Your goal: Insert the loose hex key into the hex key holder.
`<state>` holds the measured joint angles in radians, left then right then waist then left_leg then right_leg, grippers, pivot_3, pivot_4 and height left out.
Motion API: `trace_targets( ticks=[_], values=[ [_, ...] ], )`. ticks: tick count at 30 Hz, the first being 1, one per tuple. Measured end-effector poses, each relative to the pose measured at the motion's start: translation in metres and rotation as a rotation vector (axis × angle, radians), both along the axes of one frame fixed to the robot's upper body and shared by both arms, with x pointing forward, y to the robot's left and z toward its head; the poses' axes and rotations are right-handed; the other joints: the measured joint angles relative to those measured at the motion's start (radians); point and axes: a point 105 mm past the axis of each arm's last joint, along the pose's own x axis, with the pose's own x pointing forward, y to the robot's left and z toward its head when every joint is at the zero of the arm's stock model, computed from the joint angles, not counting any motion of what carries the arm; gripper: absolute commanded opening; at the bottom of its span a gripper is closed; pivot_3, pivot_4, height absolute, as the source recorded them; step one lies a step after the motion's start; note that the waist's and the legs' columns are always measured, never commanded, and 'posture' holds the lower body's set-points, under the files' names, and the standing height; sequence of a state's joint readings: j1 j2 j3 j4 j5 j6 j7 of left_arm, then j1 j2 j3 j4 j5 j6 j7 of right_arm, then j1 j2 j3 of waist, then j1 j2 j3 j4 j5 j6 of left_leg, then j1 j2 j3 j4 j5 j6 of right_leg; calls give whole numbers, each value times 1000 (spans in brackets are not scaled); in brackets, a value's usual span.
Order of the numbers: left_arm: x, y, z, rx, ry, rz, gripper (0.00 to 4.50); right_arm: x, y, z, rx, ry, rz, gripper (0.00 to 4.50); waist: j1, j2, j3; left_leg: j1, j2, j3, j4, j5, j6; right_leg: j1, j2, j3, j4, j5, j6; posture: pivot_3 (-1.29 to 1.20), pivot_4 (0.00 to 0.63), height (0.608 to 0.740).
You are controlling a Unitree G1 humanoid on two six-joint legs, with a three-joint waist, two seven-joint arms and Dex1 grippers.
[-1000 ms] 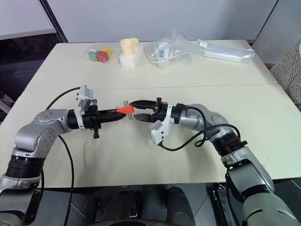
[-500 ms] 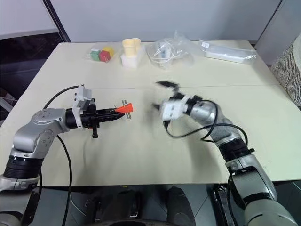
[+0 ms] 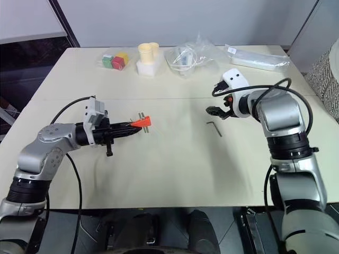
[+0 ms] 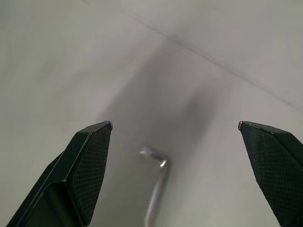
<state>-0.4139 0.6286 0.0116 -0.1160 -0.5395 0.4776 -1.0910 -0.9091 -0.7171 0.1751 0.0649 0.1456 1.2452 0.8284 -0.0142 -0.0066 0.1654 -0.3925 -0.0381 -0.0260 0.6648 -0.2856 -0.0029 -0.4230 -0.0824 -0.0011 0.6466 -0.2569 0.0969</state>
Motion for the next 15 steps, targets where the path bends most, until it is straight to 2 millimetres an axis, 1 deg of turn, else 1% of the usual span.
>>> trace_targets(
  ticks=[2,5,8,11,15],
  values=[
    [1,-1,-2,2,1,-1,0,-4,7,-10,-16,69,24,4427,0,0,0,0,0,0,0,0,0,0,0,0,0,0,0,0,150,740],
    [0,-4,-4,1,8,-10,0,-4,9,-25,-38,152,17,4427,0,0,0,0,0,0,0,0,0,0,0,0,0,0,0,0,150,740],
    [1,-5,-5,-1,8,-7,0,1,7,-39,-55,198,-3,4427,1,0,0,-1,0,0,0,0,0,0,0,0,0,0,0,0,150,740],
    [-1,-5,-7,1,9,0,0,11,2,-50,-54,225,-39,4427,0,0,0,-1,0,0,0,0,0,-1,0,0,0,0,0,0,150,740],
    [-4,-3,-11,9,20,15,0,20,-7,-55,-74,221,-62,4427,-1,0,0,-2,0,0,0,0,0,-2,0,0,0,0,0,0,150,740]
  ],
)
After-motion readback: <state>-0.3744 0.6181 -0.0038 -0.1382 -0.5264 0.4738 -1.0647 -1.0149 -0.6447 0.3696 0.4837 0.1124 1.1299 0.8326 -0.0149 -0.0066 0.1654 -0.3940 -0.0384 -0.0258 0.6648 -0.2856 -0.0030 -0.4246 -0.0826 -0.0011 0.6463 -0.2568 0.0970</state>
